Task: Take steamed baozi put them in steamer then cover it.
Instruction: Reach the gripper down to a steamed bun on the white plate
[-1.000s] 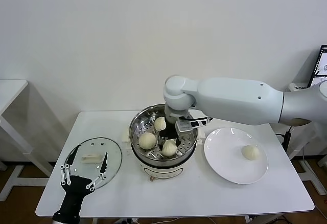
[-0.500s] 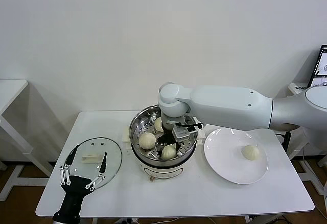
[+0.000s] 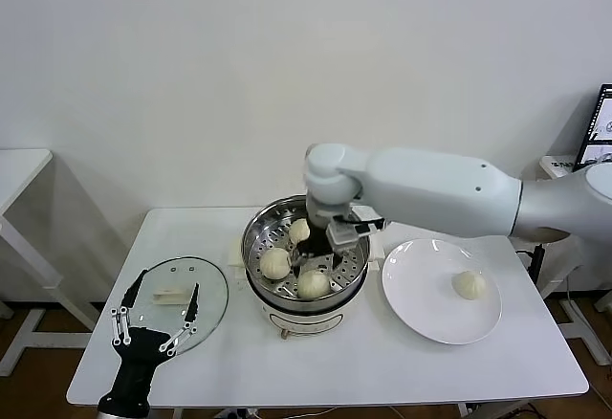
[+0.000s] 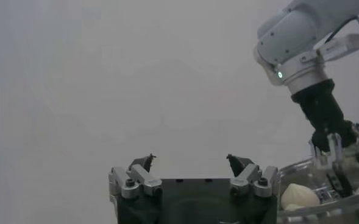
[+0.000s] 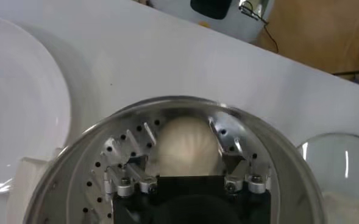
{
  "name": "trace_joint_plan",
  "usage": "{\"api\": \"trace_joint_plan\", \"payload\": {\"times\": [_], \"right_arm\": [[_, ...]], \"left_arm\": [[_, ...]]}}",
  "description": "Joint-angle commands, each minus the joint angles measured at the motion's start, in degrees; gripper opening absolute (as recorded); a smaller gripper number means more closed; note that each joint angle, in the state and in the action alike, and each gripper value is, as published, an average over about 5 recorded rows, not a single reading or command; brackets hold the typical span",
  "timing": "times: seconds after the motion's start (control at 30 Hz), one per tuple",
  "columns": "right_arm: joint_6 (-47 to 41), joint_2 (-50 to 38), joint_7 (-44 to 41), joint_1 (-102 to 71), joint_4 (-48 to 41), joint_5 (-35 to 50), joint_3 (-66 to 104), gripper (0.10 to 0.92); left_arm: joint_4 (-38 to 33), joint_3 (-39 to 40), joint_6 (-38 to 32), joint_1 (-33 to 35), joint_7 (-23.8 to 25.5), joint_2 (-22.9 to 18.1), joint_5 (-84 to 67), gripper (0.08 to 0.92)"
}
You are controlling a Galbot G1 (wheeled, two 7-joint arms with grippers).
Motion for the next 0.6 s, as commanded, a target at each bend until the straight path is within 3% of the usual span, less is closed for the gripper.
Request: {"api": "trace_joint_plan", "payload": {"times": [0.03, 0.2, 0.6], "right_arm": [[-22.83, -11.86, -2.9, 6.09, -7.05, 19.63, 5.31, 0.823], [-39.45, -18.93, -5.67, 6.31, -17.14, 26.77, 5.09, 0.823], [-43.62, -25.69, -4.07, -8.59, -29.11, 21.03, 2.13, 0.823]], "left_arm": [[0.1, 0.21, 0.29, -0.41, 0.0, 0.05, 0.01, 0.823], [0.11, 0.66, 0.42, -0.61, 0.01, 0.23, 0.1, 0.823], [-0.26, 0.83, 0.65, -0.38, 0.01, 0.34, 0.48, 0.823]]}}
